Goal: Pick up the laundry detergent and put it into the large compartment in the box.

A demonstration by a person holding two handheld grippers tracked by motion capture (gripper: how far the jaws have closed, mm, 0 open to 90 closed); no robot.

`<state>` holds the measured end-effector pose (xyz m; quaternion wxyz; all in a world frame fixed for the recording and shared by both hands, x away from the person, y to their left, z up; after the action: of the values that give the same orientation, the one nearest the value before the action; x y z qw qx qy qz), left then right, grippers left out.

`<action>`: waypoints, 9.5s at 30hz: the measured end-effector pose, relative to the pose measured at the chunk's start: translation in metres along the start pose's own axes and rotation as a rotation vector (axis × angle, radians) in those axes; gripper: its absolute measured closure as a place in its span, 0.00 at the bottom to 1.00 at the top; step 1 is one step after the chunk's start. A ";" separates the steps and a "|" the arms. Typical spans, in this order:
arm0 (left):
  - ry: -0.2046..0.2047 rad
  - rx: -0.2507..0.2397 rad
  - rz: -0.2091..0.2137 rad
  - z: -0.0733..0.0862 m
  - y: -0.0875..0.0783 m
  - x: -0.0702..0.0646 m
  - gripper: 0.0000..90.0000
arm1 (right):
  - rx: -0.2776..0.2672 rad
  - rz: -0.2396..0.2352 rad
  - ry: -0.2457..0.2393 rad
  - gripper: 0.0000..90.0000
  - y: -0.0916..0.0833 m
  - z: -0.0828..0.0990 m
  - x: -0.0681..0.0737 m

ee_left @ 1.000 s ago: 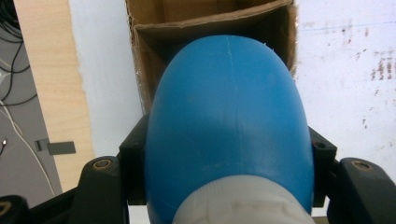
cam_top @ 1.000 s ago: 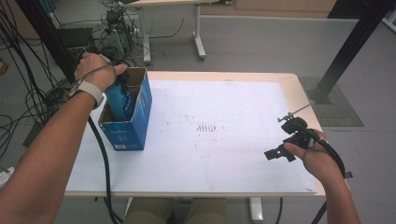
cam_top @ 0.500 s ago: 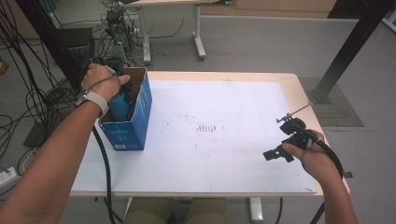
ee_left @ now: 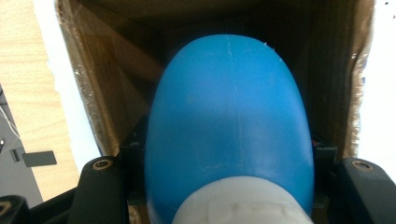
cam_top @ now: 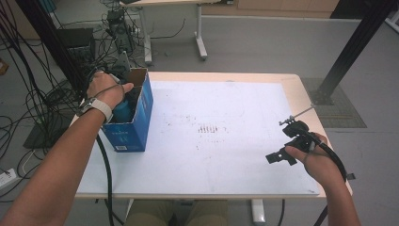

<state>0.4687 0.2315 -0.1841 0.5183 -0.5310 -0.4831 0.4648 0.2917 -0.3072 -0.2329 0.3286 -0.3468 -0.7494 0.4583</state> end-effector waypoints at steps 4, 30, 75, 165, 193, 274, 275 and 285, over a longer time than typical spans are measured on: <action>0.003 0.008 -0.004 -0.001 0.004 -0.001 0.42 | 0.000 0.000 0.001 0.08 0.000 0.000 0.001; 0.016 0.015 -0.003 -0.003 0.014 0.001 0.42 | 0.012 0.001 0.012 0.08 0.002 0.001 0.000; 0.019 0.021 0.001 0.000 0.013 0.003 0.42 | 0.000 0.010 0.003 0.08 -0.002 0.002 0.005; 0.024 0.025 0.002 0.001 0.014 0.003 0.42 | -0.006 0.006 0.004 0.08 -0.001 0.004 0.005; 0.034 0.010 0.003 0.002 0.014 0.003 0.42 | -0.008 0.005 0.006 0.08 -0.001 0.007 0.005; 0.455 -0.173 0.160 0.019 -0.143 -0.002 0.05 | 0.011 0.020 -0.002 0.09 -0.006 -0.004 0.012; 0.481 -0.188 0.157 0.020 -0.147 -0.005 0.05 | 0.011 0.020 -0.002 0.09 -0.006 -0.004 0.012; 0.703 -0.206 0.158 0.018 -0.158 -0.033 0.06 | 0.013 0.022 0.012 0.09 -0.006 -0.001 0.010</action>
<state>0.4430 0.2000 -0.0266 0.5589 -0.7431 -0.2774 0.2418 0.2860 -0.3007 -0.2249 0.3303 -0.3556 -0.7405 0.4648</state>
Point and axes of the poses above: each handheld gripper's, and its own axes: y roughly forward along the jaws, z roughly out of its underside, x roughly to its left, the point moved 5 cm from there along y, roughly forward along the jaws
